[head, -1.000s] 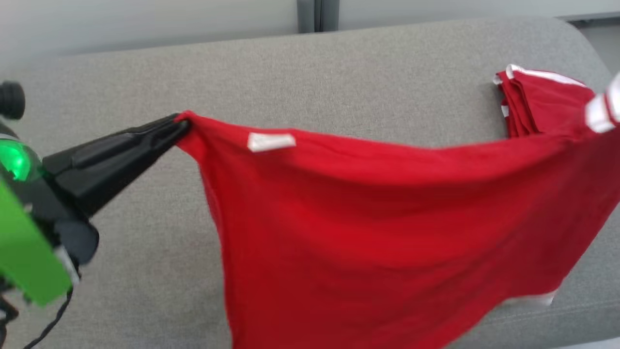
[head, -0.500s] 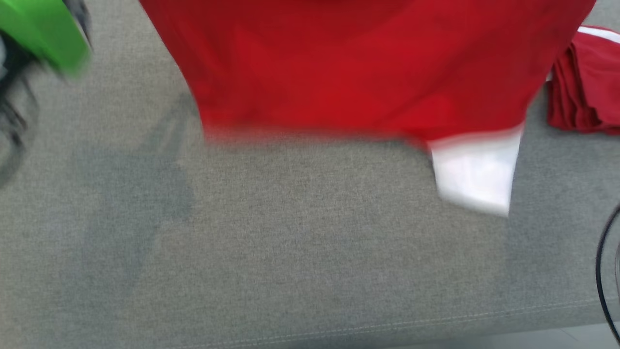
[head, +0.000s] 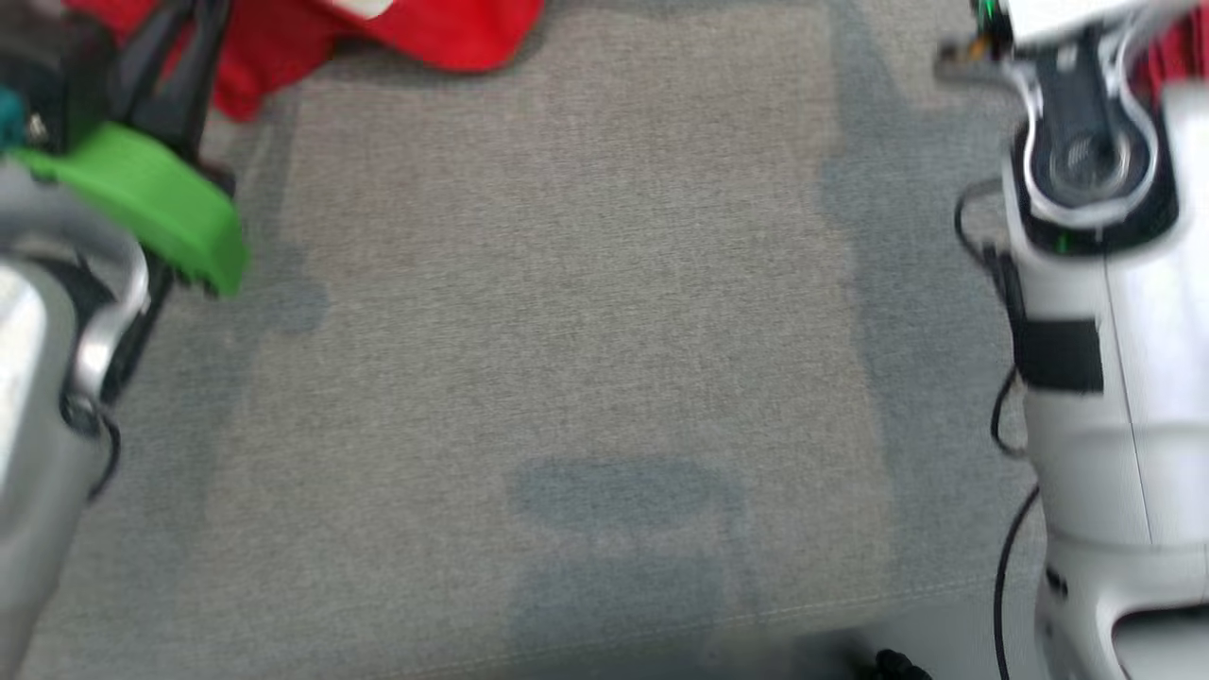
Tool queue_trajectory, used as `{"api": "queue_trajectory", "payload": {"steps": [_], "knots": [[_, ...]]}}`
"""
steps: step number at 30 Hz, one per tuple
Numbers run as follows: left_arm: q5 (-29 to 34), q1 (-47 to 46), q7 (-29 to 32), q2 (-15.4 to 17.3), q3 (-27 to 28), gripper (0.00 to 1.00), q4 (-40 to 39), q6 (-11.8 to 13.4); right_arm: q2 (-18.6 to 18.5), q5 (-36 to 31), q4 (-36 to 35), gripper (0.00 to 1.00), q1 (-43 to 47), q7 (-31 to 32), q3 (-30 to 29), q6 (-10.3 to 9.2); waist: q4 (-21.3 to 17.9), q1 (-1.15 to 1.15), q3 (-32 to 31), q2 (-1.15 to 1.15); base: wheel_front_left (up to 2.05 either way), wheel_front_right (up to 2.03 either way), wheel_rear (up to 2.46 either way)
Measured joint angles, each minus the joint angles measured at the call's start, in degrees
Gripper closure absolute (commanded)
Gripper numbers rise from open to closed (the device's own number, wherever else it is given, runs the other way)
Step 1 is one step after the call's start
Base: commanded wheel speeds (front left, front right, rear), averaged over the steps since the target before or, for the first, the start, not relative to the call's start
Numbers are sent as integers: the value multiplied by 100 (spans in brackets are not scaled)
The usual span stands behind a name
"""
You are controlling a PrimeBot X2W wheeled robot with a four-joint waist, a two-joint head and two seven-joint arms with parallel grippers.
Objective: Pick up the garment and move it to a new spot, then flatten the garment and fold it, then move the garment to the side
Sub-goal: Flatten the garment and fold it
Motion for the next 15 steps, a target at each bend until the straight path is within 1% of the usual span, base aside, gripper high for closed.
{"api": "queue_trajectory", "payload": {"steps": [1,2,4,5,7,11,15], "knots": [[-96,254,-140,-10,34,100,135,33,2,155,-5,100,310,-33,-49,27,-54,0,43,0,0,0,0],[-144,474,-314,-26,30,100,255,52,-53,259,-10,100,584,-115,-113,118,-100,-2,87,0,0,0,0],[-204,965,-573,-129,-36,100,567,79,-241,303,24,100,1129,-248,-202,268,-191,-2,150,0,0,0,0],[-225,1231,-687,-160,-60,100,721,90,-288,357,63,100,1383,-303,-235,309,-231,-2,166,0,0,0,0],[-319,1675,-1028,-198,48,100,944,188,-316,333,160,100,1835,-326,-142,474,-294,-1,159,0,0,0,0],[-512,1836,-1504,-280,322,100,1198,301,-279,271,376,100,2308,-428,30,686,-345,-2,22,0,0,0,0],[-594,2037,-1775,-415,282,100,1285,219,-293,210,469,100,2462,-513,76,854,-340,-2,-198,0,0,0,0]]}}
